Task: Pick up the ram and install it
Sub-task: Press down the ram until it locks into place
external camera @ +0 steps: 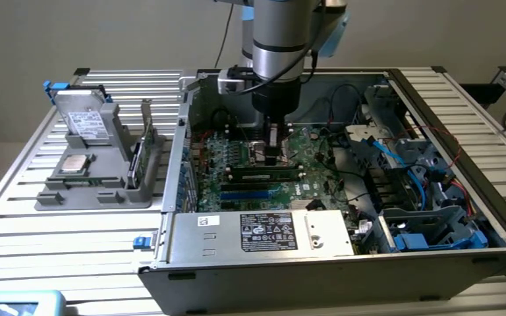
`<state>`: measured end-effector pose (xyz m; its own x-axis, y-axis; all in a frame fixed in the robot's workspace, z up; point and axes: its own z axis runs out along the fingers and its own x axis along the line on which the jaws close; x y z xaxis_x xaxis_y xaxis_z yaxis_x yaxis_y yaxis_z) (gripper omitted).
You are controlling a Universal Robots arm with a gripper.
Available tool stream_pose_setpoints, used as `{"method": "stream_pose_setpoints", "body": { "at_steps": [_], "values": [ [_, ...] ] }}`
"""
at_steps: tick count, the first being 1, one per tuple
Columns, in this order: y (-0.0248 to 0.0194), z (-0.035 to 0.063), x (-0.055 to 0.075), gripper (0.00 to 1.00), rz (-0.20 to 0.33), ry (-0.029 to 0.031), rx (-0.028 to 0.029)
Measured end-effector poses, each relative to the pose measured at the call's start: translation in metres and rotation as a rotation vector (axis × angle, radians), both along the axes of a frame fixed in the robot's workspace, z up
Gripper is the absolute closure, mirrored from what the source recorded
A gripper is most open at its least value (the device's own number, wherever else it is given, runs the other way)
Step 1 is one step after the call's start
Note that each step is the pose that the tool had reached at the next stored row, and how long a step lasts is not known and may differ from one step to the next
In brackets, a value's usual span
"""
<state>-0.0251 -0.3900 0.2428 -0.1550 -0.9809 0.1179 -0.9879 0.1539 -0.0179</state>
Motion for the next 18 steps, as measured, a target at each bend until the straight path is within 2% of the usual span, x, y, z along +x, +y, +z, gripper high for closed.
{"method": "stream_pose_setpoints", "body": {
  "at_steps": [11, 15, 18],
  "values": [
    [0.0, 0.0, 0.0, 0.89, -0.126, -0.006, 0.0001],
    [0.0001, -0.0002, 0.0, 0.89, -0.176, -0.0064, 0.0035],
    [0.0, -0.0002, 0.0, 0.89, -0.199, -0.0165, 0.0045]
  ]
}}
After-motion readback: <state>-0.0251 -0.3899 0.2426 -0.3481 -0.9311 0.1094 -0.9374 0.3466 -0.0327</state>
